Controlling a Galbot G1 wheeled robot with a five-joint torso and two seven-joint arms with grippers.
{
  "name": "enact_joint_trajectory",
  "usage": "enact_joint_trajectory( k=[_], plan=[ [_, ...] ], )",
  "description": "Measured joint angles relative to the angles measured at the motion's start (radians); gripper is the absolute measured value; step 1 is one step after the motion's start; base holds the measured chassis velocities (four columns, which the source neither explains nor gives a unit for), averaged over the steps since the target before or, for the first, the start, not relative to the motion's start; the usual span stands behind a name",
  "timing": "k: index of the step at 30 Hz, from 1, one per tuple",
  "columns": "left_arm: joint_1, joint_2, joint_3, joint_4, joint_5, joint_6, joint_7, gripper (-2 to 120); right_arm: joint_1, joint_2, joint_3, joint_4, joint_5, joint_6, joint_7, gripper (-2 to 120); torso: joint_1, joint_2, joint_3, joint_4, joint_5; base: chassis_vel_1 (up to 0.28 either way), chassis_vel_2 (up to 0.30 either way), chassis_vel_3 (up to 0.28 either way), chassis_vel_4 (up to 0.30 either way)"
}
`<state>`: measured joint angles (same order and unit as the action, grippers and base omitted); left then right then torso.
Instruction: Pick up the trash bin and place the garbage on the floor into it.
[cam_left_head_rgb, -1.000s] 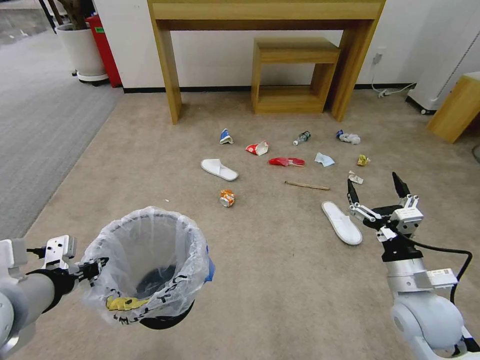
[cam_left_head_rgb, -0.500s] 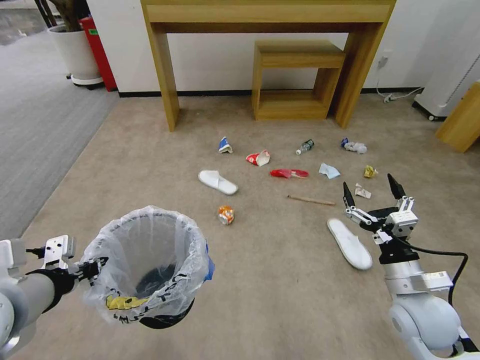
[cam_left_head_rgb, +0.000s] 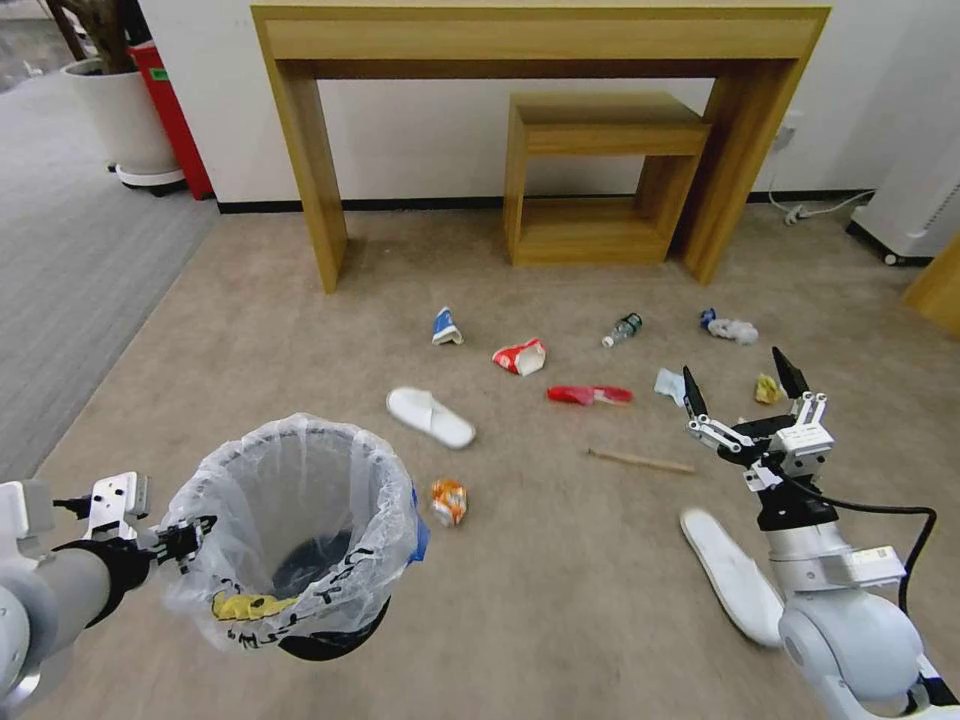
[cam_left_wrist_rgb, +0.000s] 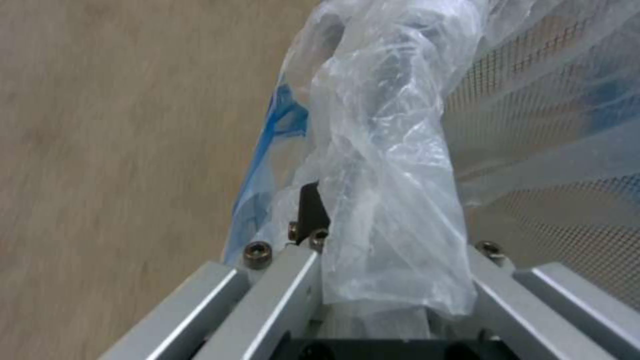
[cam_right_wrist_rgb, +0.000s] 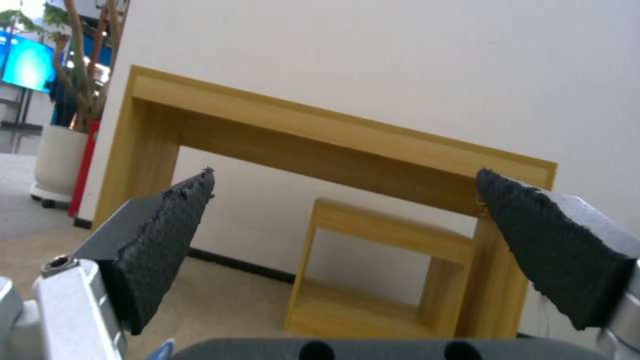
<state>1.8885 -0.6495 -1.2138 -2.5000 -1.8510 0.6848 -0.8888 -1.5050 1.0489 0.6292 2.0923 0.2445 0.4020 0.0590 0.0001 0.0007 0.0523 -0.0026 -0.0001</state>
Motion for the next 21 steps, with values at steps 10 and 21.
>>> enact_joint_trajectory(
  k=[10, 21],
  plan=[
    [0.010, -0.010, 0.010, 0.000, 0.013, 0.004, 0.000, 1, -0.002, 0.005, 0.007, -0.001, 0.004, 0.016, 0.003, 100, 0.000, 0.000, 0.000, 0.0003, -0.0003, -0.175, 0.180, 0.168, -0.190],
    [0.009, -0.050, 0.077, 0.000, 0.098, 0.002, 0.031, 1, -0.006, 0.005, 0.018, -0.024, 0.004, 0.016, 0.017, 100, 0.000, 0.000, 0.000, 0.0001, 0.0001, 0.027, -0.035, -0.029, 0.029]
  ],
)
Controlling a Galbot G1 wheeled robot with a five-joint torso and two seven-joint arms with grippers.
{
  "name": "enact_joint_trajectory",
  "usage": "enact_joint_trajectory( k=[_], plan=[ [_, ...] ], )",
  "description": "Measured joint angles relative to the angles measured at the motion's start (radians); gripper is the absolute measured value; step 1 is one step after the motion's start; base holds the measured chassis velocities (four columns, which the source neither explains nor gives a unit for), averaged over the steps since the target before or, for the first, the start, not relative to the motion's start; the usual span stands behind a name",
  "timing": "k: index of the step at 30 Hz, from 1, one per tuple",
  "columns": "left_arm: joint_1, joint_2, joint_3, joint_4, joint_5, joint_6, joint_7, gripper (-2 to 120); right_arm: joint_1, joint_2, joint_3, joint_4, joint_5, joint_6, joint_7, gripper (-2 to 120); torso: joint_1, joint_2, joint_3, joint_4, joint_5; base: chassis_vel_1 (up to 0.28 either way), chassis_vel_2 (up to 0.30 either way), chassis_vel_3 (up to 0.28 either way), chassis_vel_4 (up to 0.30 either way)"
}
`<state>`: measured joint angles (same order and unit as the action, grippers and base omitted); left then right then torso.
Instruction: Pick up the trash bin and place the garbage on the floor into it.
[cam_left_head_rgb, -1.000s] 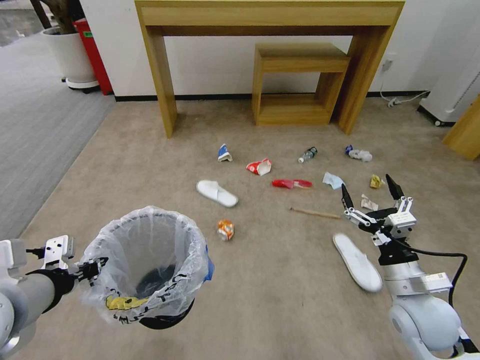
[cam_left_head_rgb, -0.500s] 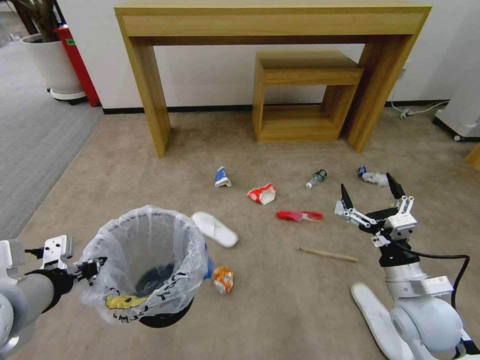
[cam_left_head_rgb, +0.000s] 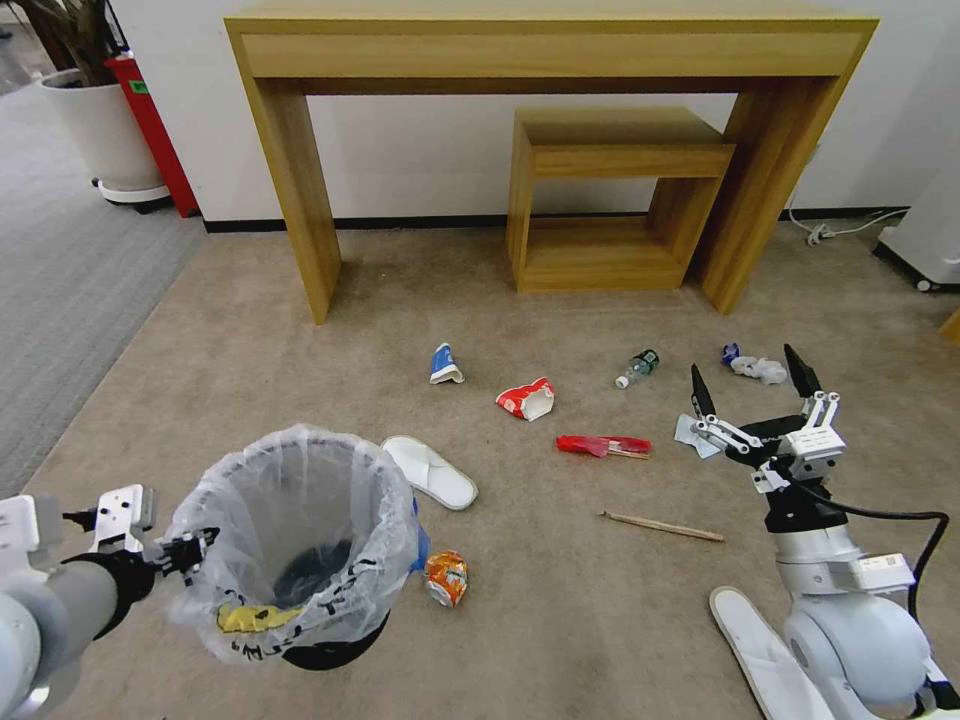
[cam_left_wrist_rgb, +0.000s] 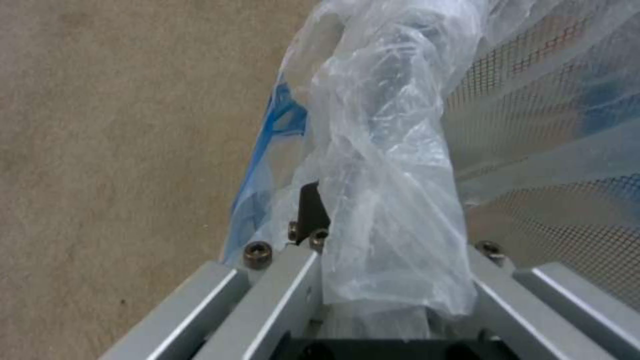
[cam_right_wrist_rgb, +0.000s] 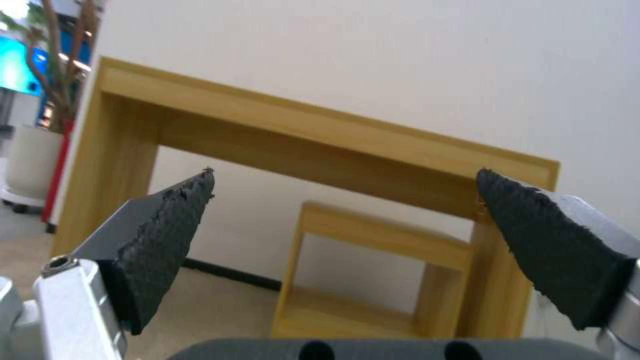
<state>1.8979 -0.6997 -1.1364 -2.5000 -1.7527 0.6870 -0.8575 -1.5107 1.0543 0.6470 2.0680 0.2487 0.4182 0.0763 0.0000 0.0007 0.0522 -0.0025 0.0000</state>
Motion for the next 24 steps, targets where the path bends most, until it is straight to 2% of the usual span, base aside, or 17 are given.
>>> enact_joint_trajectory(
  k=[3, 13, 16, 19, 24],
  plan=[
    [0.005, -0.031, 0.024, 0.000, 0.078, -0.011, 0.038, 1, 0.001, -0.004, 0.003, -0.020, 0.000, -0.041, 0.024, 100, 0.000, 0.000, 0.000, -0.0001, 0.0000, 0.000, 0.000, 0.000, 0.000],
    [0.020, -0.075, 0.054, 0.000, 0.140, -0.010, 0.074, 1, -0.002, -0.025, -0.004, -0.034, 0.020, -0.120, 0.060, 100, 0.000, 0.000, 0.000, 0.0000, 0.0000, 0.000, 0.000, 0.000, 0.000],
    [0.026, -0.091, 0.062, 0.000, 0.159, -0.006, 0.077, 1, -0.006, -0.035, -0.018, -0.033, 0.069, -0.142, 0.064, 100, 0.000, 0.000, 0.000, 0.0002, 0.0000, 0.000, 0.000, 0.000, 0.000],
    [0.029, -0.096, 0.067, 0.000, 0.164, -0.005, 0.071, 1, -0.021, -0.047, -0.048, -0.027, 0.120, -0.168, 0.069, 100, 0.000, 0.000, 0.000, 0.0001, -0.0002, 0.000, 0.000, 0.000, 0.000],
    [0.030, -0.076, 0.042, 0.000, 0.143, -0.004, 0.032, 1, -0.059, -0.073, -0.175, 0.007, 0.237, -0.291, 0.132, 100, 0.000, 0.000, 0.000, -0.0001, -0.0001, 0.000, 0.000, 0.000, 0.000]
  ],
)
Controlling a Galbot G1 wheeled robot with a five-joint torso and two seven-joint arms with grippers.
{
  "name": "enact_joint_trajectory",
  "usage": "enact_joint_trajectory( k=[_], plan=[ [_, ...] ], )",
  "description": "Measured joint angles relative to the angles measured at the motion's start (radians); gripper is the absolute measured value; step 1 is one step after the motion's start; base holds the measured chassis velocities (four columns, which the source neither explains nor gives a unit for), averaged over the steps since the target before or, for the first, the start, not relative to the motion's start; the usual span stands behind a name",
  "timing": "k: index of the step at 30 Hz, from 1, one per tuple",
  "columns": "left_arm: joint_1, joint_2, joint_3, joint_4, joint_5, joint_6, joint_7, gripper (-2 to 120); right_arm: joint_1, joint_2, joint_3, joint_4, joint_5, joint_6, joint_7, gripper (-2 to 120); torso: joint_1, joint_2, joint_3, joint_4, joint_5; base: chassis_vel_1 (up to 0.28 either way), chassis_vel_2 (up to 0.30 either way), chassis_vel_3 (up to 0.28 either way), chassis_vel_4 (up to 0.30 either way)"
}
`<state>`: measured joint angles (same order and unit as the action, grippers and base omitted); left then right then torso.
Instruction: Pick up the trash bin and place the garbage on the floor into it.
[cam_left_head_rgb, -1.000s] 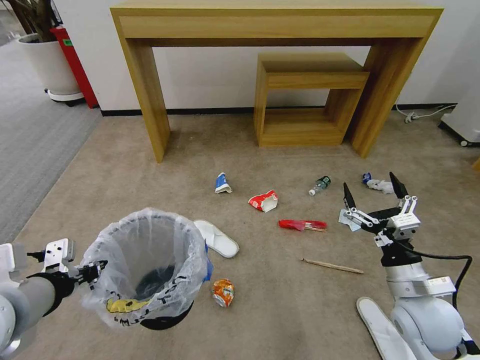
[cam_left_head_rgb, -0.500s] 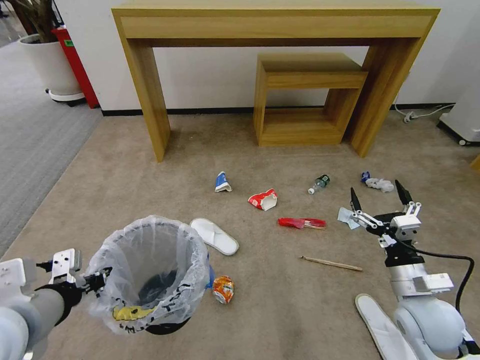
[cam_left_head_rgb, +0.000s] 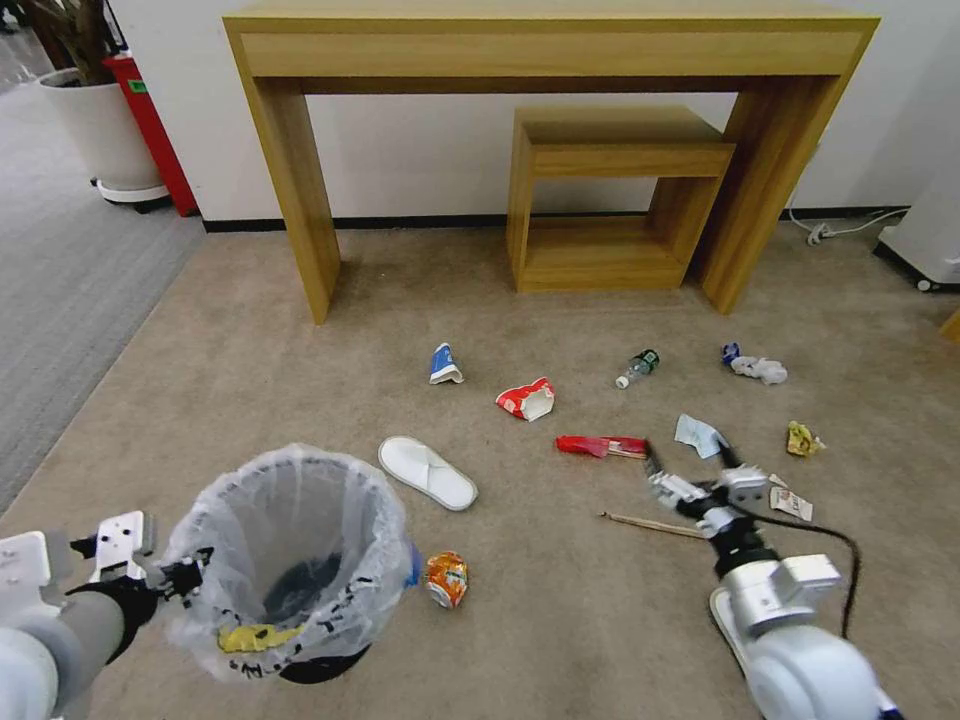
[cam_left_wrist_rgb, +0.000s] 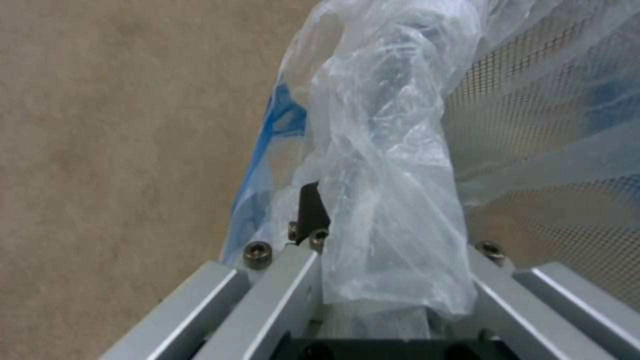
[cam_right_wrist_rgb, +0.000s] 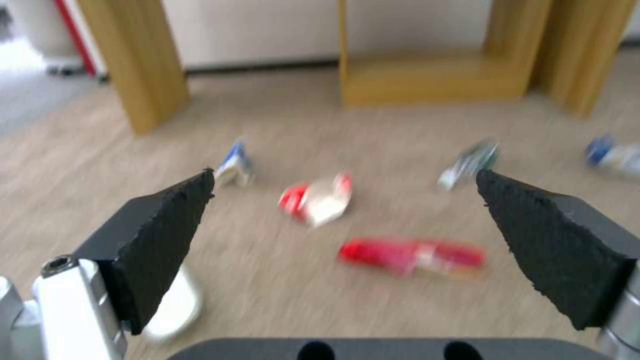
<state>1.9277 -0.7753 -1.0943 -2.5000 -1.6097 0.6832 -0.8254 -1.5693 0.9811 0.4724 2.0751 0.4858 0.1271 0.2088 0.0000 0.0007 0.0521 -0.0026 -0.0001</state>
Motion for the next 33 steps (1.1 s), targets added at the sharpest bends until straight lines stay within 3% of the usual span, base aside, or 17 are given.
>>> enact_joint_trajectory(
  k=[2, 4, 6, 7, 9, 10, 12, 14, 22, 27, 33],
  plan=[
    [0.008, 0.023, -0.053, 0.000, -0.037, -0.001, -0.033, 1, 0.021, -0.021, -0.096, -0.002, 0.071, -0.099, 0.041, 100, 0.000, 0.000, 0.000, 0.0001, 0.0001, 0.000, 0.000, 0.000, 0.000],
    [0.010, 0.030, -0.073, 0.000, -0.055, -0.004, -0.044, 1, 0.038, -0.029, -0.137, -0.006, 0.096, -0.133, 0.057, 100, 0.000, 0.000, 0.000, 0.0002, 0.0001, 0.000, 0.000, 0.000, 0.000],
    [0.012, 0.041, -0.099, 0.000, -0.073, -0.011, -0.057, 1, 0.078, -0.039, -0.214, 0.004, 0.169, -0.242, 0.139, 100, 0.000, 0.000, 0.000, 0.0003, 0.0001, 0.000, 0.000, 0.000, 0.000],
    [0.012, 0.041, -0.099, 0.000, -0.073, -0.011, -0.057, 1, 0.078, -0.039, -0.214, 0.004, 0.169, -0.242, 0.139, 100, 0.000, 0.000, 0.000, 0.0003, 0.0001, 0.000, 0.000, 0.000, 0.000],
    [0.005, 0.053, -0.116, 0.000, -0.082, -0.017, -0.064, 1, 0.122, -0.058, -0.285, 0.065, 0.332, -0.388, 0.250, 100, 0.000, 0.000, 0.000, 0.0003, -0.0001, 0.000, 0.000, 0.000, 0.000],
    [-0.005, 0.065, -0.121, 0.000, -0.089, -0.017, -0.069, 1, 0.147, -0.071, -0.306, 0.092, 0.387, -0.457, 0.297, 100, 0.000, 0.000, 0.000, 0.0003, -0.0001, 0.000, 0.000, 0.000, 0.000],
    [-0.011, 0.073, -0.121, 0.000, -0.096, -0.017, -0.071, 1, 0.159, -0.075, -0.310, 0.102, 0.414, -0.487, 0.320, 100, 0.000, 0.000, 0.000, 0.0003, 0.0000, 0.000, 0.000, 0.000, 0.000],
    [-0.048, 0.112, -0.103, 0.000, -0.122, -0.019, -0.076, 1, 0.219, -0.088, -0.322, 0.130, 0.543, -0.573, 0.398, 100, 0.000, 0.000, 0.000, -0.0005, -0.0002, 0.000, 0.000, 0.000, 0.000],
    [-0.056, 0.121, -0.125, 0.032, -0.140, -0.021, -0.084, 1, 0.454, -0.071, -0.415, 0.061, 0.771, -0.629, 0.482, 100, 0.000, 0.000, 0.000, 0.0006, 0.0000, 0.000, 0.000, 0.000, 0.000],
    [-0.062, 0.121, -0.123, 0.042, -0.140, -0.026, -0.082, 1, 0.536, -0.034, -0.483, 0.003, 0.833, -0.654, 0.526, 100, 0.000, 0.000, 0.000, 0.0002, 0.0000, 0.000, 0.000, 0.000, 0.000],
    [-0.053, 0.119, -0.115, 0.052, -0.122, -0.027, -0.082, 1, 0.607, 0.051, -0.573, -0.092, 0.946, -0.711, 0.705, 100, 0.000, 0.000, 0.000, 0.0001, -0.0001, 0.000, 0.000, 0.000, 0.000]
  ],
)
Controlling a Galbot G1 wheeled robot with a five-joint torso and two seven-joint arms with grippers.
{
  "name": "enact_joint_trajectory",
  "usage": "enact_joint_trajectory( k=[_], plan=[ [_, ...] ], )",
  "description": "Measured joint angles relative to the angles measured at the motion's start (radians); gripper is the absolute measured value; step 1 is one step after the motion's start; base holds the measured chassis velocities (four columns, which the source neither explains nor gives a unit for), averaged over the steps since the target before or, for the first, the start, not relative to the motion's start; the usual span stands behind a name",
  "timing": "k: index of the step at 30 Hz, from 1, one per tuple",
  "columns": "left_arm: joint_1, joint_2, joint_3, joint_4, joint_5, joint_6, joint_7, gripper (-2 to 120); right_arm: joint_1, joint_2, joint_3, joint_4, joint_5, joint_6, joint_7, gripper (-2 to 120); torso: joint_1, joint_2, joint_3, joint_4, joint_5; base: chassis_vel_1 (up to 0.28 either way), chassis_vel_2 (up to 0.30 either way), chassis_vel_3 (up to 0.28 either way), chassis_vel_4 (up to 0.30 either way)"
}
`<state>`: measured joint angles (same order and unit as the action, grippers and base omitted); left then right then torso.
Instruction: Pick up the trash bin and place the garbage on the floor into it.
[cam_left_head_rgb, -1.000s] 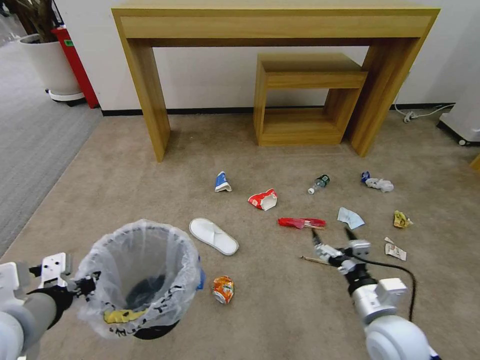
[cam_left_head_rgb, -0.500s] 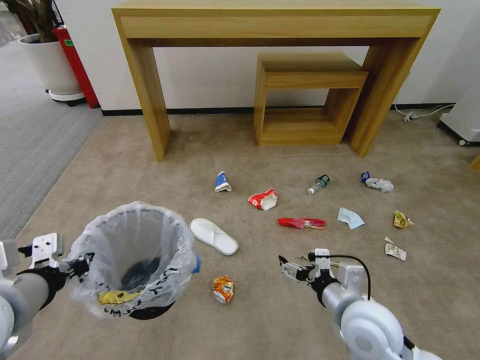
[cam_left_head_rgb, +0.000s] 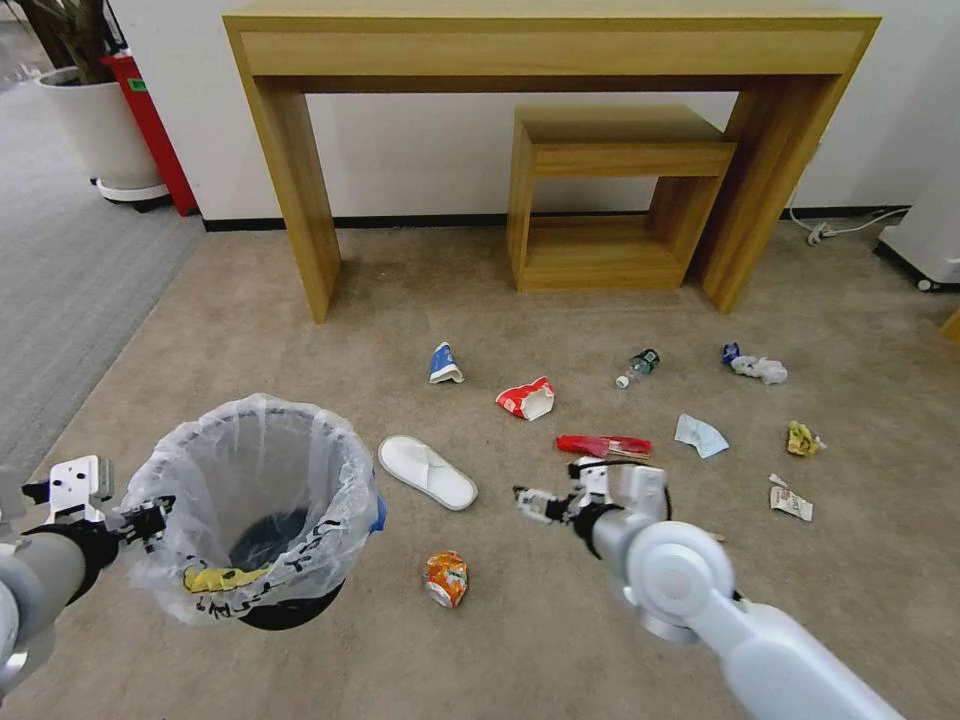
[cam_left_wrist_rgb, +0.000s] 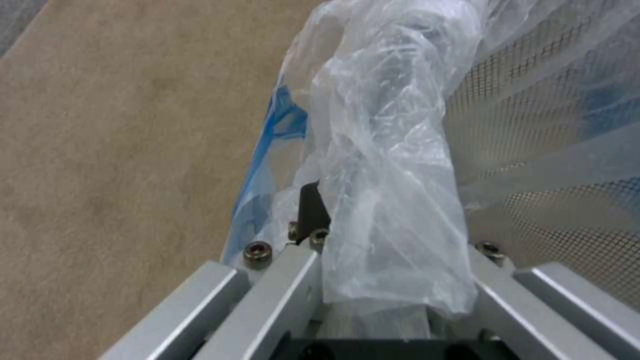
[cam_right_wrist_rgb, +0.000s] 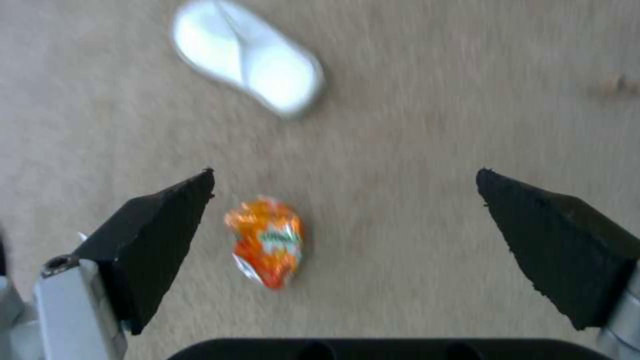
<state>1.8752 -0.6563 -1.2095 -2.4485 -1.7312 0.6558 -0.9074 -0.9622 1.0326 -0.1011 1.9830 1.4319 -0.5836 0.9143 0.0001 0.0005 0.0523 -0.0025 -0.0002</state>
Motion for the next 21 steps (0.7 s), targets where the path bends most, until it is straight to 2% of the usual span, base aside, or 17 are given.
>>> enact_joint_trajectory(
  k=[4, 6, 15, 21],
  plan=[
    [-0.005, -0.002, 0.014, 0.007, 0.014, -0.001, 0.000, 1, 0.021, 0.052, -0.020, -0.043, 0.028, -0.010, 0.031, 100, 0.000, 0.000, 0.000, -0.0001, 0.0000, 0.000, 0.000, 0.000, 0.000],
    [-0.011, -0.003, 0.037, 0.014, 0.030, -0.003, 0.001, 1, 0.059, 0.162, -0.058, -0.101, 0.082, -0.027, 0.091, 100, 0.000, 0.000, 0.000, 0.0002, 0.0000, 0.000, 0.000, 0.000, 0.000],
    [-0.010, -0.012, 0.059, 0.022, 0.053, -0.004, 0.005, 1, 0.087, 0.264, -0.120, -0.209, 0.055, -0.022, 0.165, 100, 0.000, 0.000, 0.000, 0.0001, 0.0001, 0.000, 0.000, 0.000, 0.000],
    [-0.007, -0.015, 0.065, 0.023, 0.061, -0.004, 0.008, 1, 0.093, 0.289, -0.127, -0.258, 0.034, -0.020, 0.191, 100, 0.000, 0.000, 0.000, 0.0000, 0.0000, 0.000, 0.000, 0.000, 0.000]
  ],
)
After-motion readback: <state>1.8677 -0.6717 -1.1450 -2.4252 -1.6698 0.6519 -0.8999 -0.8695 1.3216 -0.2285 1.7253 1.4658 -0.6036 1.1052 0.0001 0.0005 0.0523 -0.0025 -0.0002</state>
